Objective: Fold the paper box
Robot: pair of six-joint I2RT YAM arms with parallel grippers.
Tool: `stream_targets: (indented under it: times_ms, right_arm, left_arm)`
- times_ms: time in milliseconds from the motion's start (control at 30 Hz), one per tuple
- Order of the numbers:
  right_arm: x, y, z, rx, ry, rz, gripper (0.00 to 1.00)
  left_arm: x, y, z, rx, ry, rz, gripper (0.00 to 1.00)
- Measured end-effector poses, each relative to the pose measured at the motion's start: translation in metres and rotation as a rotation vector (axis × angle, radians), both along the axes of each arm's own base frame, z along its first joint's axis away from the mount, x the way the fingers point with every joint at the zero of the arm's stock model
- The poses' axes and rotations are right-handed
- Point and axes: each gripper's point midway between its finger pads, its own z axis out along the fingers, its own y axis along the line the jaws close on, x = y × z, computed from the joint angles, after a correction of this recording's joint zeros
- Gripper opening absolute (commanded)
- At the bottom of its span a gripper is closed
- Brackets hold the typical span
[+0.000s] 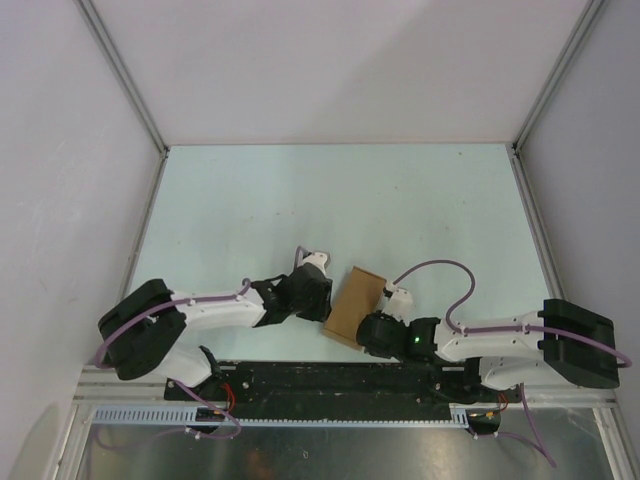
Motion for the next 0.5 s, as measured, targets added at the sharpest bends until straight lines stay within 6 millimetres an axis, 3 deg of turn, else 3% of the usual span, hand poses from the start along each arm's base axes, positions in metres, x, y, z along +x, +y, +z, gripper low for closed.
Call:
stream_targets:
  times_ms: [500]
  right_arm:
    - [0.002, -0.002, 0.000, -0.014, 0.018, -0.047, 0.00]
  left_arm:
    - [-0.019, -0.002, -0.001, 0.000, -0.036, 0.026, 0.49]
